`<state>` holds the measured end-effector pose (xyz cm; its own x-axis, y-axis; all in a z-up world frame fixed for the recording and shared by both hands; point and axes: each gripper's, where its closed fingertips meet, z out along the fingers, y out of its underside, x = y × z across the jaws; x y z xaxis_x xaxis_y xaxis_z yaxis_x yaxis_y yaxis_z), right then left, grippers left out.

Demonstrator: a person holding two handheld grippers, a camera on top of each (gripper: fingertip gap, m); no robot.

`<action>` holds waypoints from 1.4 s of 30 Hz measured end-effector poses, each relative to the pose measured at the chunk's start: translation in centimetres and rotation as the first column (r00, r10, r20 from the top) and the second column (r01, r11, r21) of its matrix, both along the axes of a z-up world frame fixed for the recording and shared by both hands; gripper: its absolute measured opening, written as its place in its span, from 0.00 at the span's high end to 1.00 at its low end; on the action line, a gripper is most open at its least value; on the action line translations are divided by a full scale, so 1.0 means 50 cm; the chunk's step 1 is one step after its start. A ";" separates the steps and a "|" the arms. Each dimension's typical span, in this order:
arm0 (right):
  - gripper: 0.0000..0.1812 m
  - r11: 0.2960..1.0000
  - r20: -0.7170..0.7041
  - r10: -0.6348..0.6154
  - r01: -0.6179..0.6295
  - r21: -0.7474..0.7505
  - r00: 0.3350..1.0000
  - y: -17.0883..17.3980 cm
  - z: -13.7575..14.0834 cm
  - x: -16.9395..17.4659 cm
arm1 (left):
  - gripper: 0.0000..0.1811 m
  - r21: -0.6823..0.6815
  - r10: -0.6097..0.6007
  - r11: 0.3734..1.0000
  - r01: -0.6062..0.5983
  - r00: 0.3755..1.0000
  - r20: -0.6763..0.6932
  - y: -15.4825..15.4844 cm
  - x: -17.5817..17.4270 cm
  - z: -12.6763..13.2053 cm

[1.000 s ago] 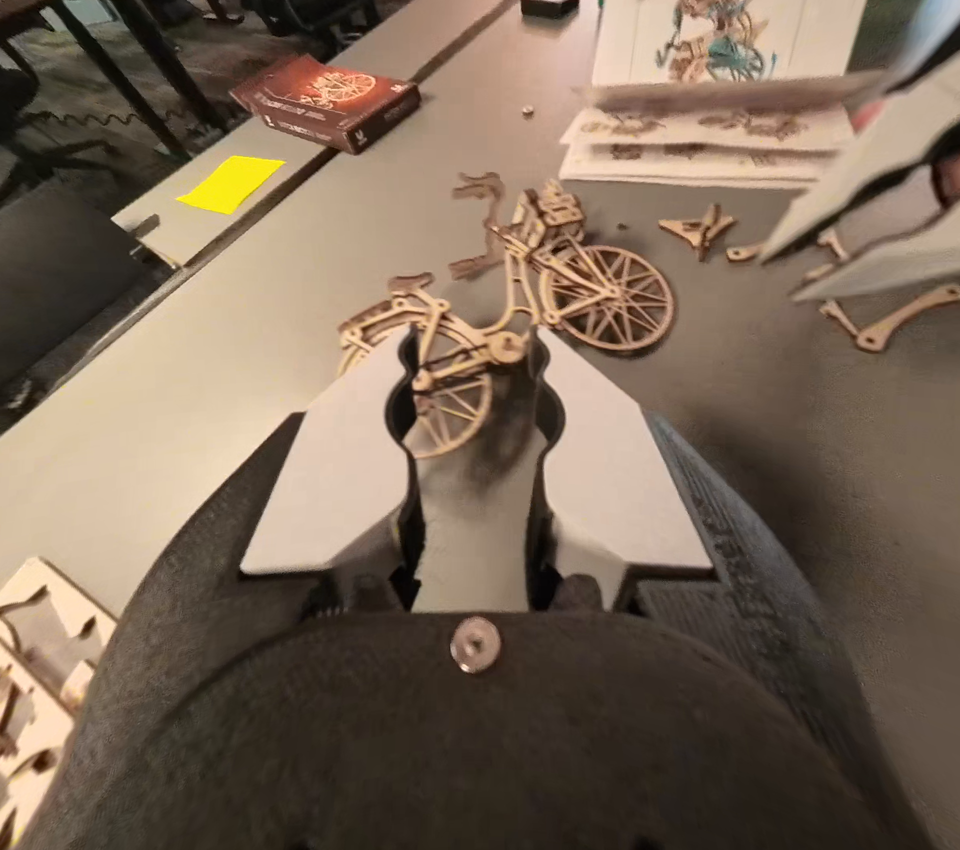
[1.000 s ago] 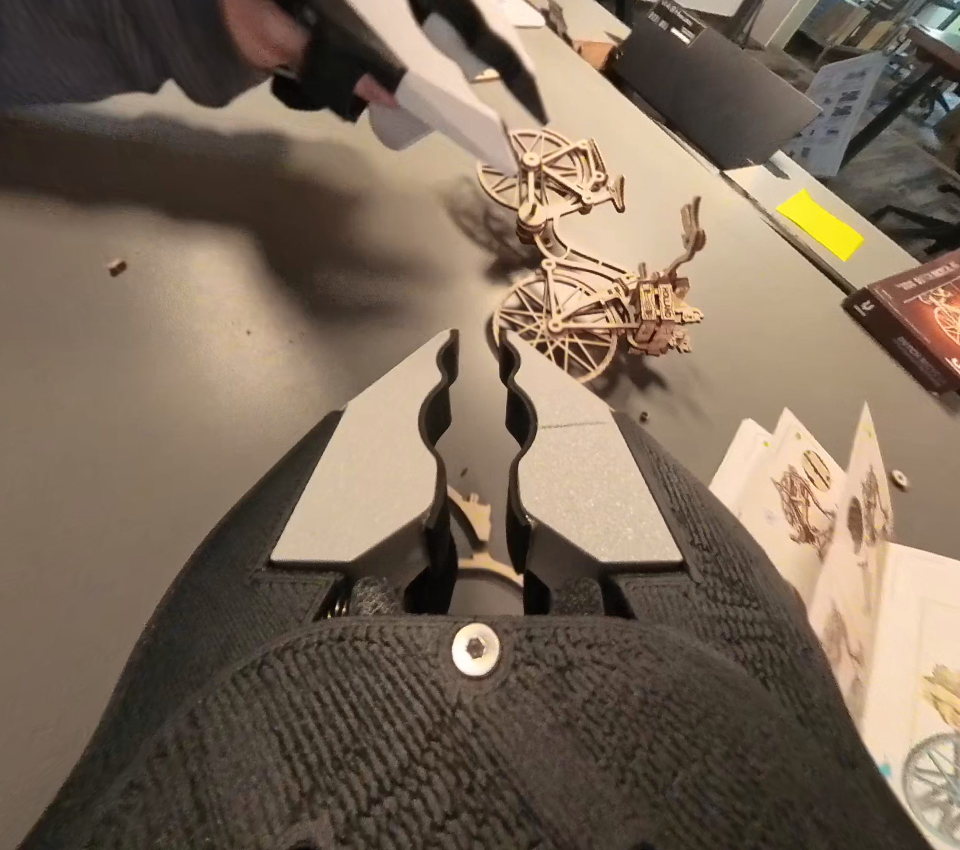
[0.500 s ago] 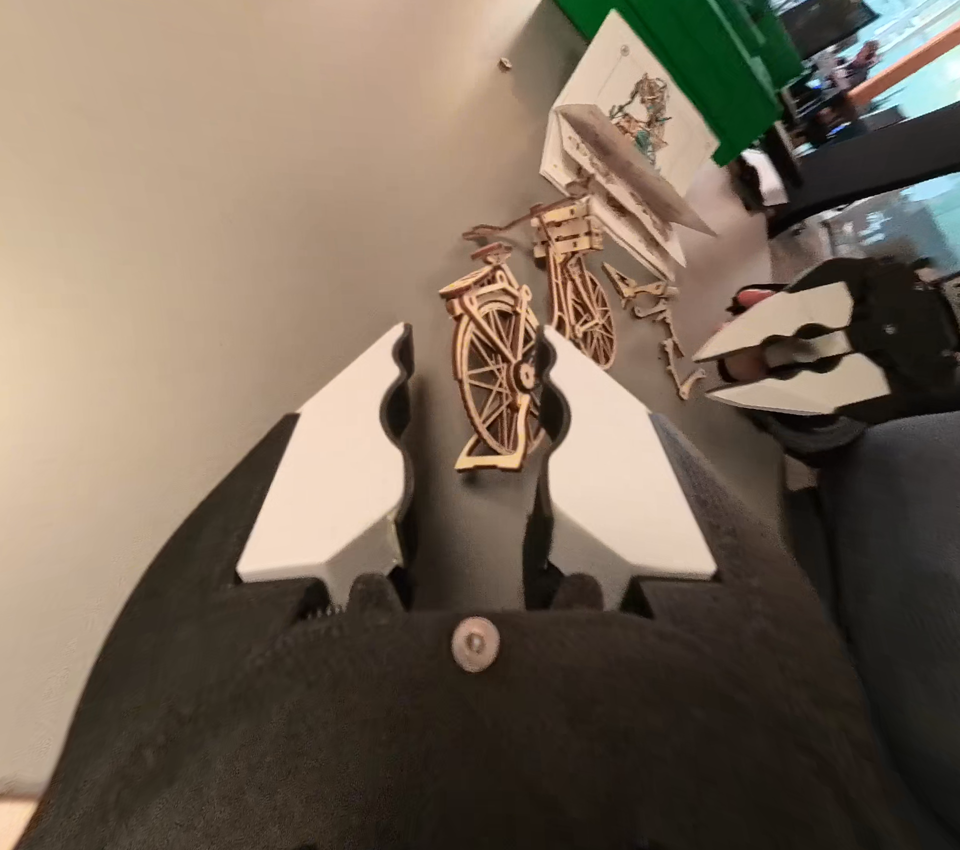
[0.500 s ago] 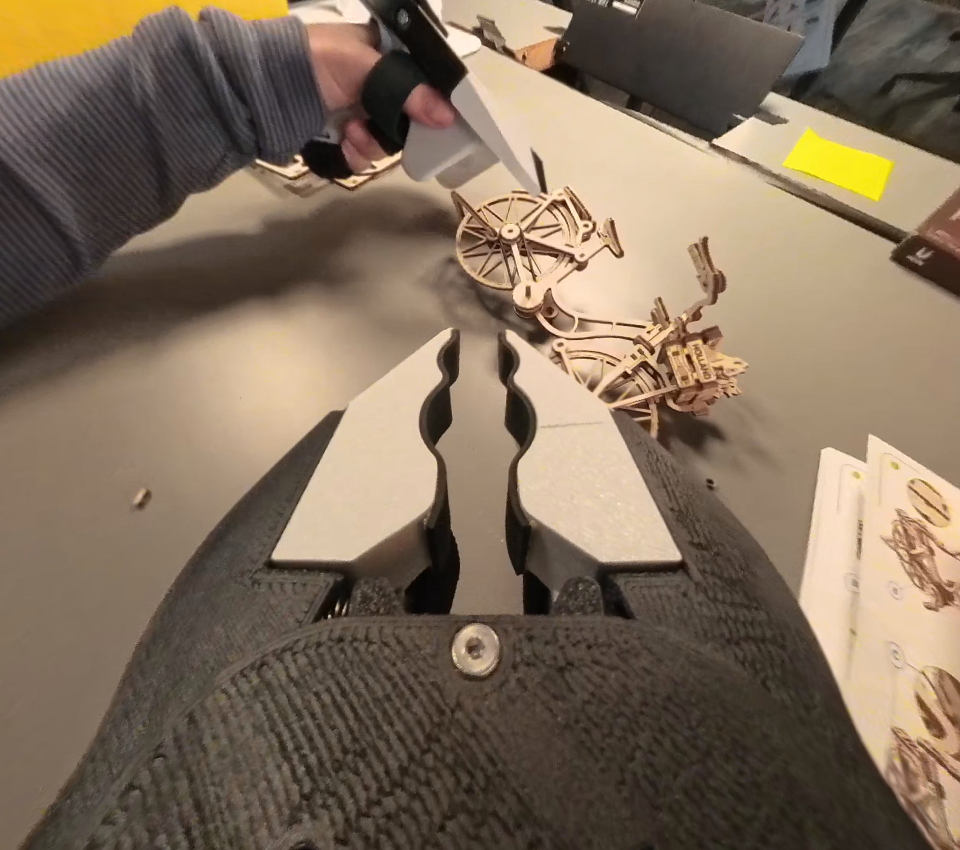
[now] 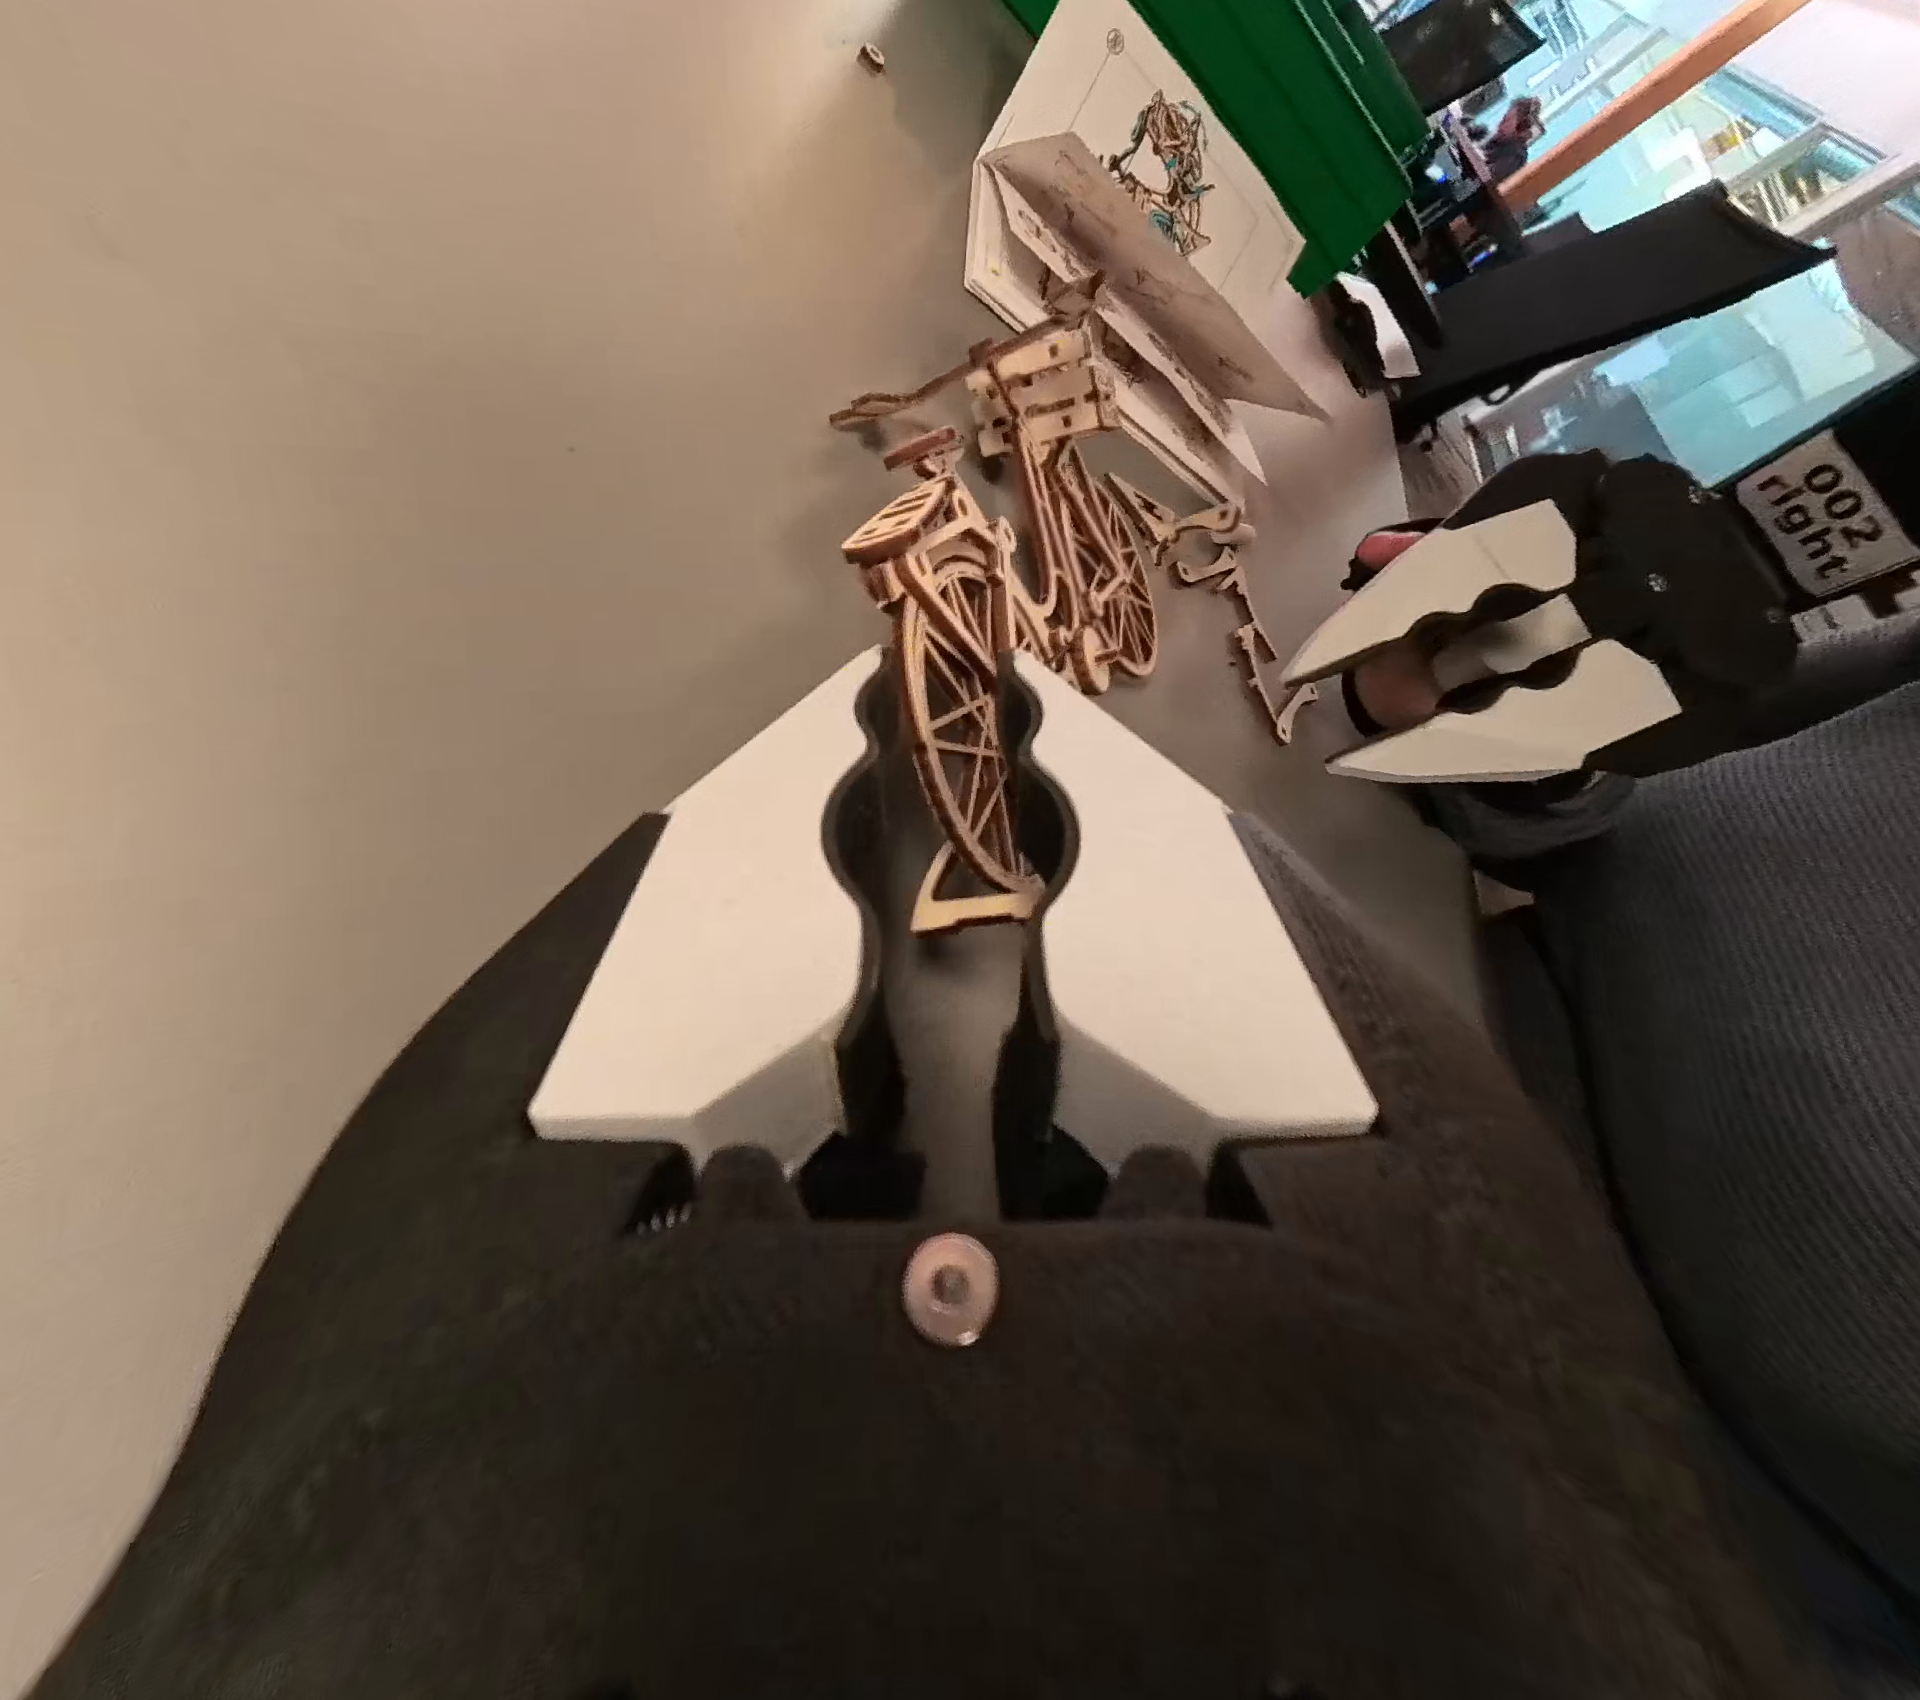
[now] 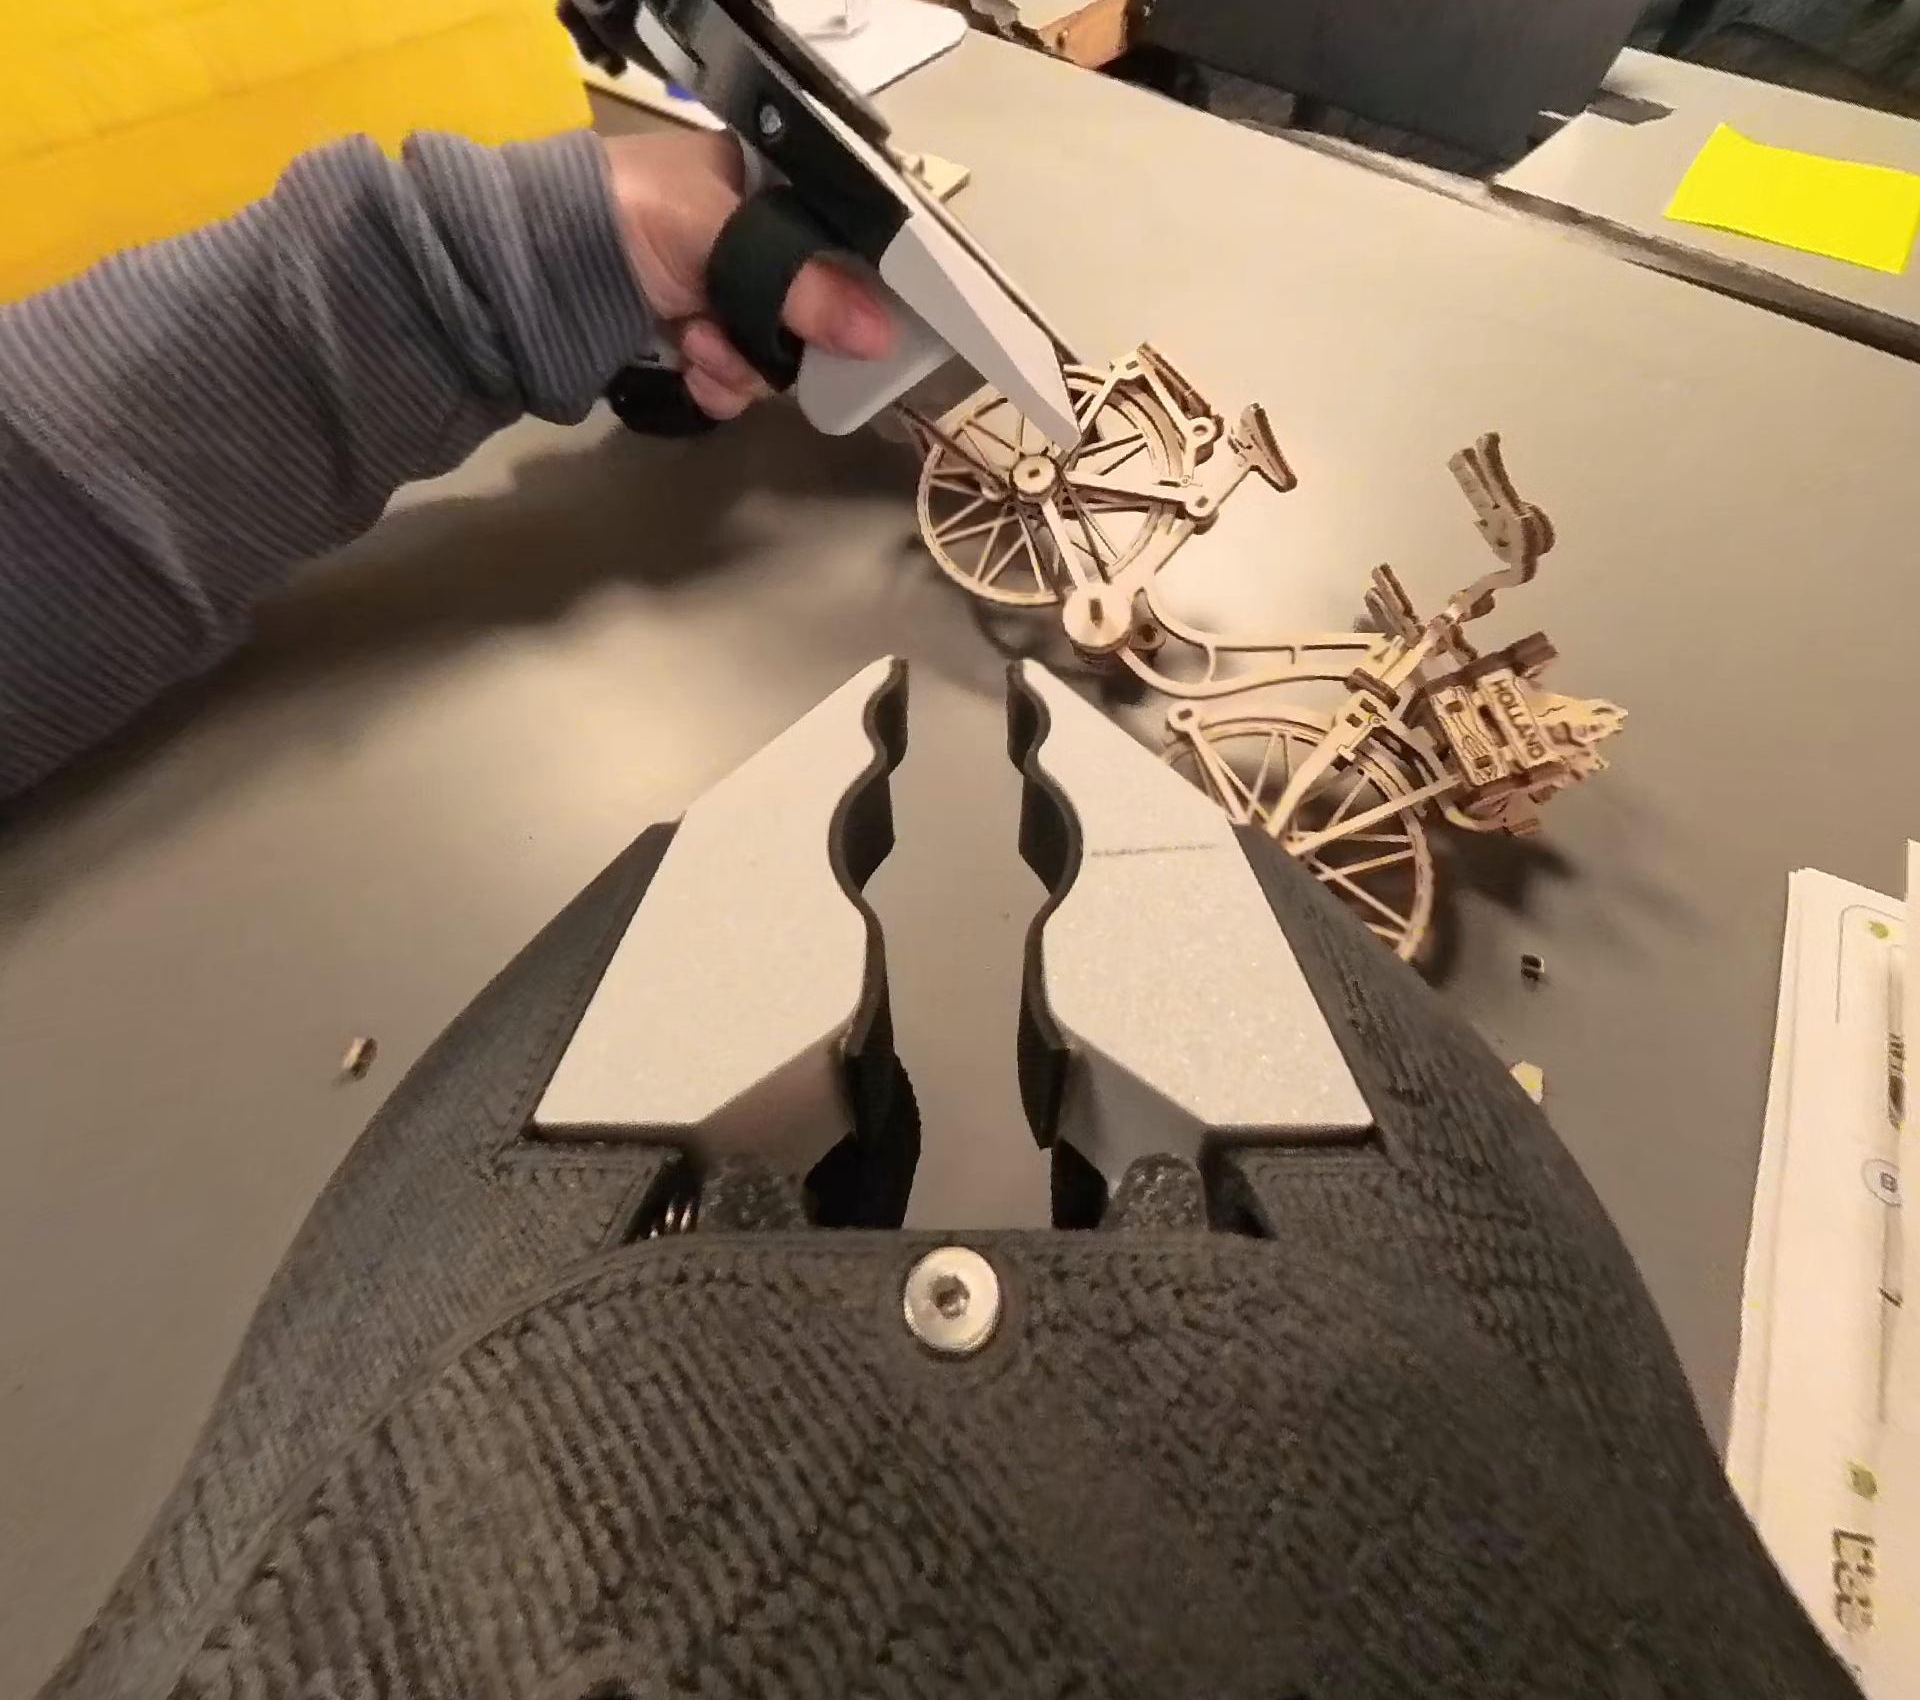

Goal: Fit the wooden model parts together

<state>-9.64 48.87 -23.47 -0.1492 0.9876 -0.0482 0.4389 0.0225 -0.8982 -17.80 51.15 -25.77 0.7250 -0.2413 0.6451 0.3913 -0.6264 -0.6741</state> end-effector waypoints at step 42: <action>0.89 0.990 -0.166 -0.041 0.063 0.127 0.985 -0.022 0.036 -0.058 | 0.68 0.476 0.594 0.792 -0.384 0.668 -0.449 -0.118 -0.073 0.096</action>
